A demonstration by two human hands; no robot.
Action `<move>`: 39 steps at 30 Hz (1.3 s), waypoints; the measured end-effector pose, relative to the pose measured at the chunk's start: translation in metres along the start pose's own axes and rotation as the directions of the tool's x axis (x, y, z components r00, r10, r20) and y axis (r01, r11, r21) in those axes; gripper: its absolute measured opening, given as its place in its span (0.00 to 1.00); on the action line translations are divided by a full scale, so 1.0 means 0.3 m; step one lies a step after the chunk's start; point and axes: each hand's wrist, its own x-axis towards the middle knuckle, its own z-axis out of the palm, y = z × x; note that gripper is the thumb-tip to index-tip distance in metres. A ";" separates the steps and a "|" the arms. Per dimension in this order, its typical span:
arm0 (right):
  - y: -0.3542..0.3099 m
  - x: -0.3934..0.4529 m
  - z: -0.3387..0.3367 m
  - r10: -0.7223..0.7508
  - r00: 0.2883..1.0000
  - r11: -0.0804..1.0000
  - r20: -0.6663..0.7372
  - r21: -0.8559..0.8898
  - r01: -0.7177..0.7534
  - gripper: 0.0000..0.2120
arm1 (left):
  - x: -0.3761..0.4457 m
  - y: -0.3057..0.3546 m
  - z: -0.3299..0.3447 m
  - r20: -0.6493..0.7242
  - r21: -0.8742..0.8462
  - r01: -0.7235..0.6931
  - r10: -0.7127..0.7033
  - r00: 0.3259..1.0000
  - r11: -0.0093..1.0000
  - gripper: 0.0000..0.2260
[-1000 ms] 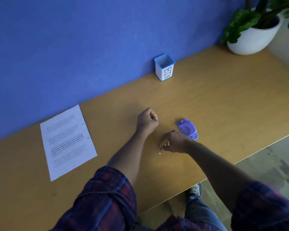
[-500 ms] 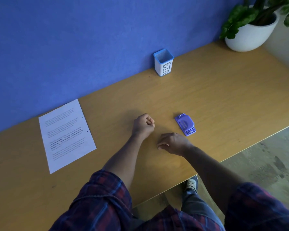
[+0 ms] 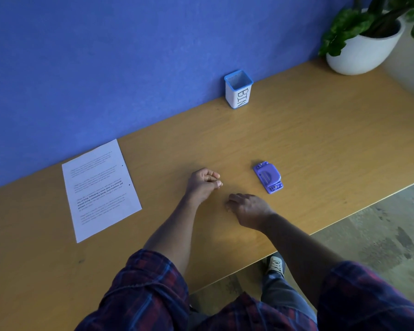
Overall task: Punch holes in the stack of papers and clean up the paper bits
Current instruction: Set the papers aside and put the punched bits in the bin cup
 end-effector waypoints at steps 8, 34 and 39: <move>-0.055 -0.010 0.007 0.126 0.989 0.983 0.080 -0.148 -0.113 0.11 | -0.032 -0.007 -0.001 -0.043 -0.031 0.006 -0.007 0.999 1.000 0.06; 0.069 0.161 -0.141 0.724 0.682 0.453 0.102 0.675 -0.582 0.11 | -0.008 0.031 -0.011 -0.070 -0.055 -0.032 0.028 0.997 0.998 0.07; 0.198 0.275 -0.242 0.779 0.600 0.260 0.181 0.778 -0.573 0.05 | 0.071 0.153 -0.002 -0.120 -0.019 -0.106 0.103 0.987 0.994 0.07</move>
